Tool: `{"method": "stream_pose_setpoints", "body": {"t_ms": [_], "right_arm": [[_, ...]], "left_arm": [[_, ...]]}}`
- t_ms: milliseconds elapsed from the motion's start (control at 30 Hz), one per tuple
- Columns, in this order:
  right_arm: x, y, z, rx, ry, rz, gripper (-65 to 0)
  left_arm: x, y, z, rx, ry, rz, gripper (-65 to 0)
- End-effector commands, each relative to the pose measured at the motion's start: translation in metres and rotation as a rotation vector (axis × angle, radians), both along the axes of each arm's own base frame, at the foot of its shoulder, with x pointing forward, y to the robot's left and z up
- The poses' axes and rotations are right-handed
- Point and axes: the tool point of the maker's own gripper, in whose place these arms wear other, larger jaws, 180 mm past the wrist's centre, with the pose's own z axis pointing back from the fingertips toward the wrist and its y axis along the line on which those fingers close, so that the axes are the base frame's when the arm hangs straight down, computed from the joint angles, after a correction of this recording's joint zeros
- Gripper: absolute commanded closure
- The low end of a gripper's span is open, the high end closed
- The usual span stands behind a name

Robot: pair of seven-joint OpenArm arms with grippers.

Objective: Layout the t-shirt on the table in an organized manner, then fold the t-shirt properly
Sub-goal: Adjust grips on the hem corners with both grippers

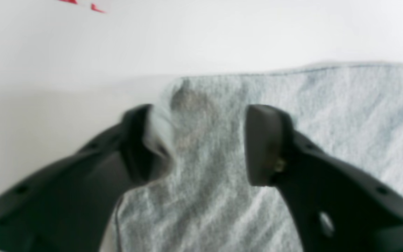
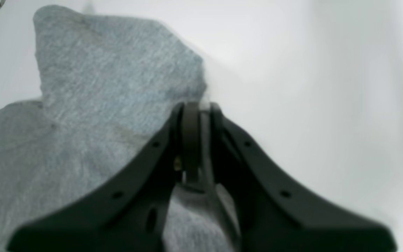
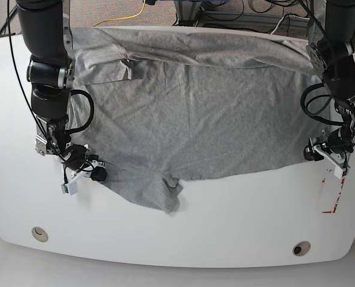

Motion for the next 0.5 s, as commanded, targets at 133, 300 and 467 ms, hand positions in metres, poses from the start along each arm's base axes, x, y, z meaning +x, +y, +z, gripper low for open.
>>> {"method": "stream_pose_setpoints", "body": {"t_ms": [133, 300, 467], "right_arm": [[0.0187, -0.0094, 0.0268, 0.004, -0.077, -0.018, -4.3], [0.0188, -0.0085, 0.0267, 0.006, -0.077, -0.017, 0.0], [0.0196, -0.0085, 0.0279, 0.005, -0.08, -0.016, 0.0]], "left_arm": [[0.0096, 0.0046, 0.0145, 0.01, -0.032, -0.003, -22.9], [0.014, 0.0061, 0.0186, 0.015, -0.064, 0.004, -8.6], [0.0156, 0.0073, 0.0199, 0.016, -0.074, 0.013, -0.4]]}}
